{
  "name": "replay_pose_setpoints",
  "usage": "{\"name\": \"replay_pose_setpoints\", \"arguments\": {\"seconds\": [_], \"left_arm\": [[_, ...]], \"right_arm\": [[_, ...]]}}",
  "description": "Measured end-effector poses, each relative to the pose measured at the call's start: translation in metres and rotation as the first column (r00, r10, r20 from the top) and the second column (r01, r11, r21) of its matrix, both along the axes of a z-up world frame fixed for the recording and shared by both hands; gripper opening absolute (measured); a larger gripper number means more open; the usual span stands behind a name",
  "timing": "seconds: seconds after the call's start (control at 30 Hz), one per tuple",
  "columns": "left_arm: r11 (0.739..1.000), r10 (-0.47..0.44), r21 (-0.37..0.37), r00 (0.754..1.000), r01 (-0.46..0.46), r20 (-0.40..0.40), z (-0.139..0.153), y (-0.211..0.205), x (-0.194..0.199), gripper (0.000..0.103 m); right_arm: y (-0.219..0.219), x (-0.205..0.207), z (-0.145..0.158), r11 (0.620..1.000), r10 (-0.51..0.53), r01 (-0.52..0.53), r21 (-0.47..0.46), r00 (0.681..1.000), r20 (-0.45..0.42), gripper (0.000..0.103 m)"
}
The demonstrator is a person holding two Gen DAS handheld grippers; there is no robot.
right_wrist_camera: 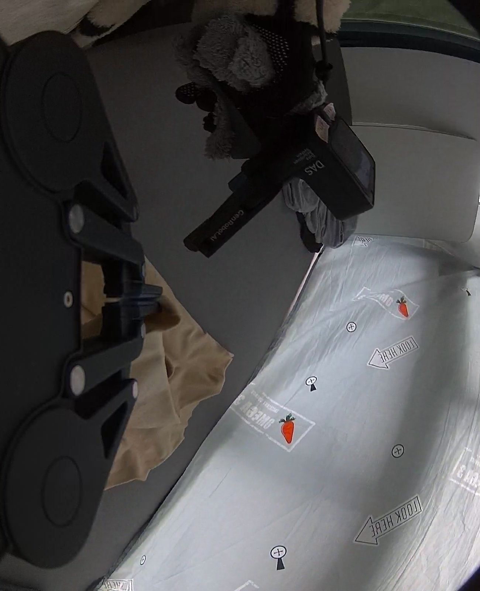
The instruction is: Fold clothes
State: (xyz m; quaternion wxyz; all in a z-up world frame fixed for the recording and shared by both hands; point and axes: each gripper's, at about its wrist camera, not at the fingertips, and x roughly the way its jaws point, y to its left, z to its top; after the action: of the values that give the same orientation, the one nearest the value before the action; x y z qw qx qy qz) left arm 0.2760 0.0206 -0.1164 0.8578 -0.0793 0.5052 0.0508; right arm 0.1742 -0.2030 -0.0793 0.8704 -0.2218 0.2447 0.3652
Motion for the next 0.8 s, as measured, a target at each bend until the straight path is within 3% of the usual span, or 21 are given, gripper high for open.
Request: {"name": "replay_pose_setpoints", "arguments": {"seconds": [0.2, 0.4, 0.57, 0.8], "left_arm": [[1.000, -0.007, 0.011, 0.999, 0.007, -0.043, -0.013, 0.003, -0.041, 0.103], [1.000, -0.027, 0.004, 0.997, 0.027, -0.066, -0.021, -0.002, -0.062, 0.103], [0.999, -0.051, 0.003, 0.995, 0.051, -0.080, -0.025, -0.011, -0.070, 0.103], [0.995, -0.095, 0.001, 0.993, 0.095, -0.075, -0.024, -0.028, -0.071, 0.103]], "right_arm": [[0.028, -0.047, -0.047, 0.986, 0.111, -0.121, -0.119, 0.990, -0.083, 0.001], [0.038, -0.069, -0.059, 0.961, 0.171, -0.178, -0.209, 0.984, -0.052, 0.001], [0.049, -0.070, -0.091, 0.934, 0.180, -0.194, -0.299, 0.981, -0.073, 0.002], [0.049, -0.066, -0.102, 0.944, 0.159, -0.185, -0.273, 0.981, -0.114, 0.004]]}}
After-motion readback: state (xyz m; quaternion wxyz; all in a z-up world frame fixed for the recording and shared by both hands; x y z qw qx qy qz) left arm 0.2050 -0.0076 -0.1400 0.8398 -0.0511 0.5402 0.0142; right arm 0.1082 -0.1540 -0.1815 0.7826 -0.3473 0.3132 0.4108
